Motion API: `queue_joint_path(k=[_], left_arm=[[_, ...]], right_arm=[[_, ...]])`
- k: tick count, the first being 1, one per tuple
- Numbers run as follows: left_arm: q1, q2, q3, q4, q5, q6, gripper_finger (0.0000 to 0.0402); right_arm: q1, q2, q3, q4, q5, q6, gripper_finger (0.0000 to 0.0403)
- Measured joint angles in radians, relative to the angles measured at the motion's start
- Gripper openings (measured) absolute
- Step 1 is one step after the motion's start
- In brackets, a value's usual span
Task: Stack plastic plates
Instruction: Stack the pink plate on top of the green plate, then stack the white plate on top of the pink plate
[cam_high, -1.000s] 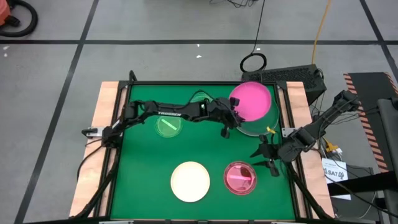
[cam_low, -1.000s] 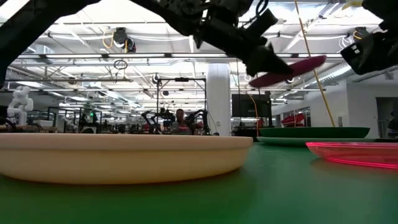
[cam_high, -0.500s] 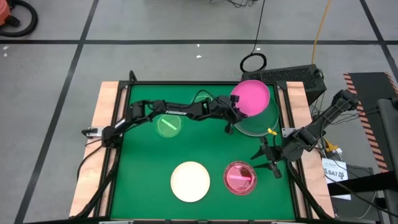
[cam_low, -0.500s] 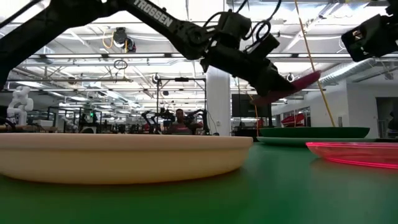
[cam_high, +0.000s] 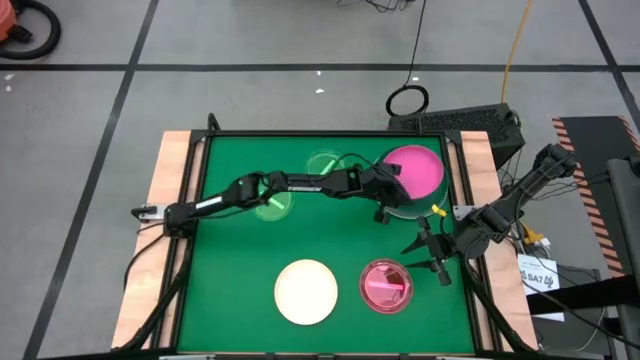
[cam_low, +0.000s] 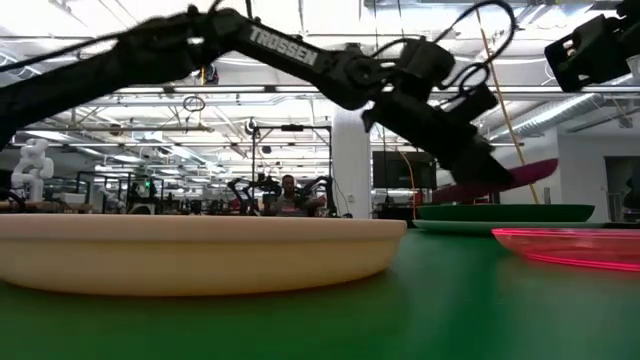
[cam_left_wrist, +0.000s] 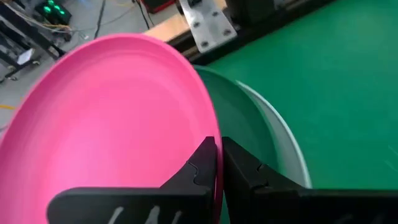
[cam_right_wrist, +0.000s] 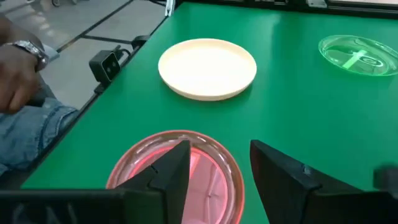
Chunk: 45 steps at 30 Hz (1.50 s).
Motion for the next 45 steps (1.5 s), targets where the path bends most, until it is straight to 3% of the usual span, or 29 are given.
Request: queue_joint_path(k=[19, 29, 36, 45], left_arm=[[0.004, 0.001, -0.007, -0.080, -0.012, -0.108, 0.0018], [0.000, 0.001, -0.007, -0.068, -0.001, -0.133, 0.0092], [-0.006, 0.000, -0.006, -0.063, -0.001, -0.150, 0.0103], [-0.007, -0.081, 0.008, -0.298, -0.001, -0.222, 0.0104]], right_arm=[[0.000, -0.002, 0.000, -0.023, 0.000, -0.014, 0.0160], [0.000, -0.002, 0.000, -0.020, 0.000, -0.019, 0.0160], [0.000, -0.002, 0.000, -0.020, 0.000, -0.019, 0.0160], [0.000, -0.001, 0.000, -0.017, 0.000, -0.024, 0.0160]])
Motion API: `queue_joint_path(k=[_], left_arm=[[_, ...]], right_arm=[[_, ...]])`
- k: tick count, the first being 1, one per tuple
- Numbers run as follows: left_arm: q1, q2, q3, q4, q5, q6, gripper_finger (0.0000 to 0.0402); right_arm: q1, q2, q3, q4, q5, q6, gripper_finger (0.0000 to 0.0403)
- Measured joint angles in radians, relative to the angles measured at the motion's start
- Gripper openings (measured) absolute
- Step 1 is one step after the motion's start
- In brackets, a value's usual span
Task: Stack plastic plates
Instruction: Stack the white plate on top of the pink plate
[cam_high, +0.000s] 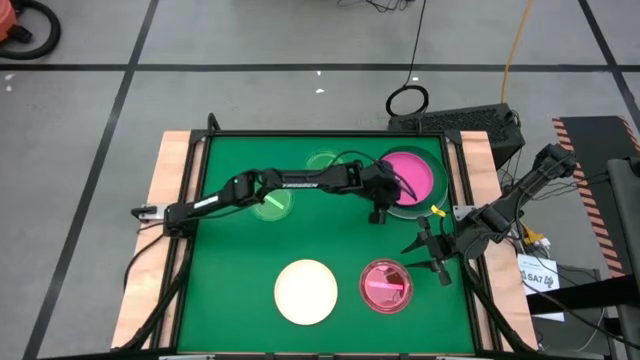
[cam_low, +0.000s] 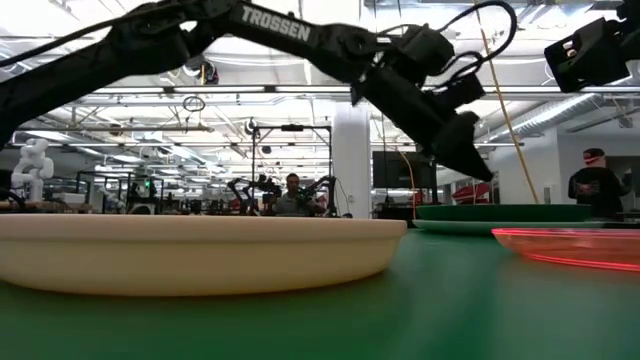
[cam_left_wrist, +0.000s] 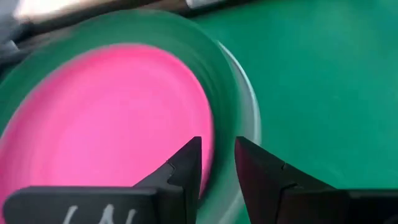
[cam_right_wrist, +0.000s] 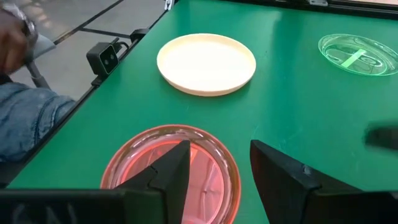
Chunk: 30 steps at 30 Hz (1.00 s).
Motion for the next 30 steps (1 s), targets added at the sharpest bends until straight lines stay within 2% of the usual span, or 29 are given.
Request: queue_joint_path(k=[16, 26, 30], left_arm=[[-0.068, -0.072, -0.002, -0.472, -0.007, -0.097, 0.0104], [-0.237, -0.127, -0.002, -0.659, -0.168, -0.199, 0.0104], [-0.313, -0.155, -0.002, -0.677, -0.230, -0.249, 0.0104]], right_arm=[[0.000, -0.006, 0.000, 0.043, 0.000, -0.133, 0.0160], [0.000, 0.015, 0.000, 0.053, 0.000, -0.084, 0.0160], [0.000, 0.062, 0.000, 0.106, 0.002, -0.088, 0.0160]])
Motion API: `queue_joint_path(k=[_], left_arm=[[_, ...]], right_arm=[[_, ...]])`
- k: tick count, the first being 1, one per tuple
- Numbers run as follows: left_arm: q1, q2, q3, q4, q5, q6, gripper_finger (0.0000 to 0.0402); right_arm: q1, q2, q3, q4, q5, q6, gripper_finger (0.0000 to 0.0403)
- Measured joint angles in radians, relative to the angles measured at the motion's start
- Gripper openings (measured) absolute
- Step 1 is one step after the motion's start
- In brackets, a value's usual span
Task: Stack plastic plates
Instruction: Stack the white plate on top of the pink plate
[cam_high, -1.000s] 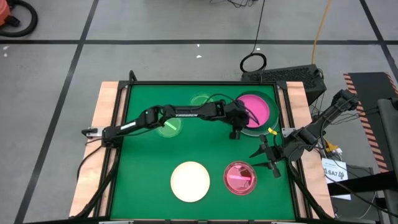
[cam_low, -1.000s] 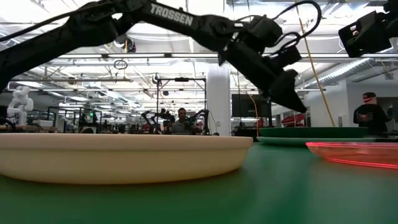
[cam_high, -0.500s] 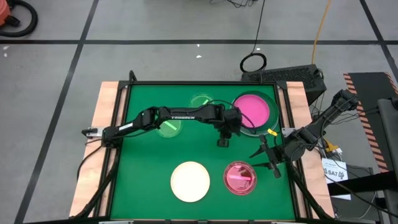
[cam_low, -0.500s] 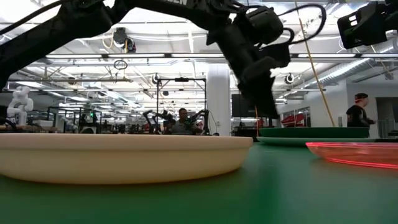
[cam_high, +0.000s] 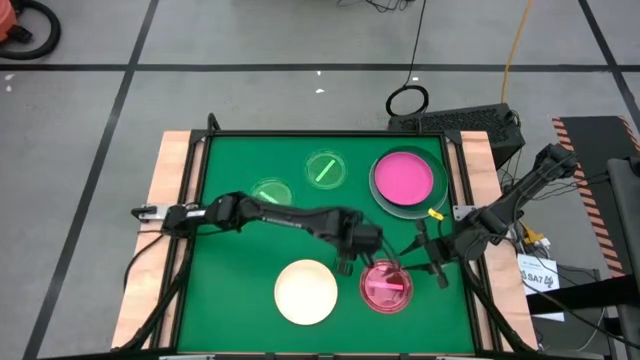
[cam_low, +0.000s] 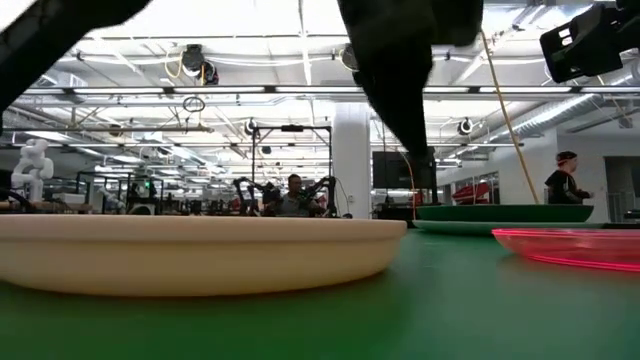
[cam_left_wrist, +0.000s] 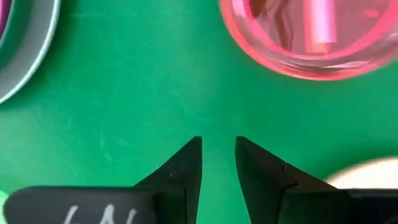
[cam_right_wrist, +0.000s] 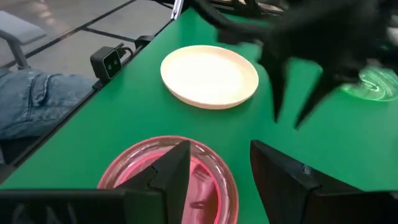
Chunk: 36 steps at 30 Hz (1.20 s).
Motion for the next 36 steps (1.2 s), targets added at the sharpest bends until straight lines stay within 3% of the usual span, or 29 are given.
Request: queue_joint_path(k=[8, 10, 15, 19, 24, 31, 36], left_arm=[[-0.152, -0.031, -0.015, -0.058, -0.249, -0.125, 0.0104], [-0.190, -0.030, -0.018, -0.059, -0.271, -0.154, 0.0104], [-0.283, -0.034, -0.115, -0.083, -0.398, -0.267, 0.0104], [-0.348, -0.086, -0.260, -0.049, -0.528, -0.369, 0.0104], [-0.393, -0.246, -0.497, 0.100, -0.584, -0.473, 0.0104], [-0.446, -0.572, -0.909, 0.472, -0.666, -0.599, 0.0103], [-0.450, -0.702, -1.171, 0.791, -0.757, -0.554, 0.0104]], right_arm=[[0.000, 0.158, 0.000, 0.190, 0.018, -0.056, 0.0160], [0.000, 0.185, 0.000, 0.217, 0.017, -0.068, 0.0160], [0.002, 0.230, -0.001, 0.235, -0.001, -0.032, 0.0160], [0.002, 0.251, -0.001, 0.238, -0.028, -0.007, 0.0160], [0.002, 0.289, -0.001, 0.279, -0.036, -0.016, 0.0160], [-0.017, 0.403, 0.000, 0.428, -0.033, -0.047, 0.0160], [-0.046, 0.516, 0.010, 0.543, -0.062, -0.063, 0.0160]])
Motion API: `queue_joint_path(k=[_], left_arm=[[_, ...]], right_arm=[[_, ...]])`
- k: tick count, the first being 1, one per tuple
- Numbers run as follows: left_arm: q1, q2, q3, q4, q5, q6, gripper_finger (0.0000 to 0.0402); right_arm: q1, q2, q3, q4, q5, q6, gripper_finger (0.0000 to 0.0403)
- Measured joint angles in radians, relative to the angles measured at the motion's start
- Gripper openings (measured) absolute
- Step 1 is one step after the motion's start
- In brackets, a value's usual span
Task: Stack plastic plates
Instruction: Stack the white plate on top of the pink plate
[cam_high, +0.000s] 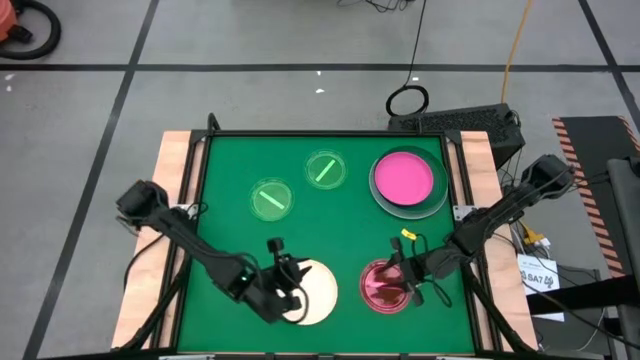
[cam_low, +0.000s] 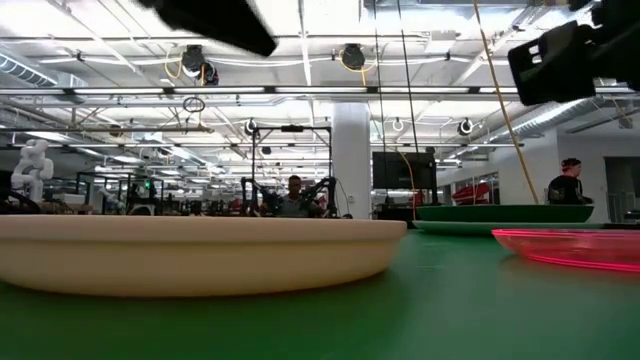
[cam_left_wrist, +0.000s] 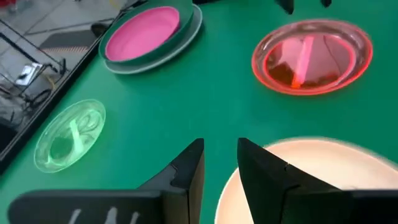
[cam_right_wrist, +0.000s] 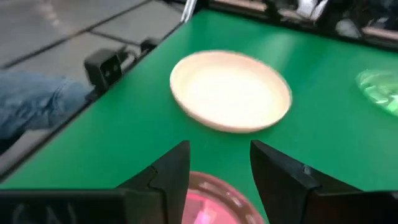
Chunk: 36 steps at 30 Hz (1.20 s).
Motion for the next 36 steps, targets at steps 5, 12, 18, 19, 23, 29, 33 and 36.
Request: queue_joint_path(k=[5, 12, 18, 19, 23, 29, 33, 36], left_arm=[[0.018, -0.038, -0.157, 0.278, -0.002, 0.106, 0.0104], [0.034, -0.038, -0.247, 0.448, 0.012, 0.199, 0.0104], [0.032, -0.038, -0.323, 0.561, 0.009, 0.196, 0.0104], [0.033, -0.038, -0.326, 0.571, 0.009, 0.195, 0.0104], [0.031, -0.038, -0.327, 0.579, 0.008, 0.192, 0.0104], [0.032, -0.038, -0.327, 0.583, 0.009, 0.197, 0.0104], [0.032, -0.038, -0.327, 0.583, 0.009, 0.188, 0.0104], [0.029, -0.038, -0.327, 0.587, 0.009, 0.184, 0.0104]], right_arm=[[-0.025, 0.113, 0.100, -0.022, -0.028, -0.029, 0.0160], [-0.047, 0.242, 0.212, -0.031, -0.034, -0.167, 0.0160], [-0.085, 0.326, 0.286, -0.027, -0.145, -0.187, 0.0160], [-0.092, 0.339, 0.295, -0.032, -0.166, -0.187, 0.0160], [-0.112, 0.396, 0.350, -0.069, -0.253, -0.180, 0.0160], [-0.136, 0.510, 0.449, -0.091, -0.296, -0.209, 0.0160], [-0.167, 0.593, 0.547, -0.157, -0.365, -0.221, 0.0160], [-0.187, 0.649, 0.625, -0.250, -0.404, -0.232, 0.0160]])
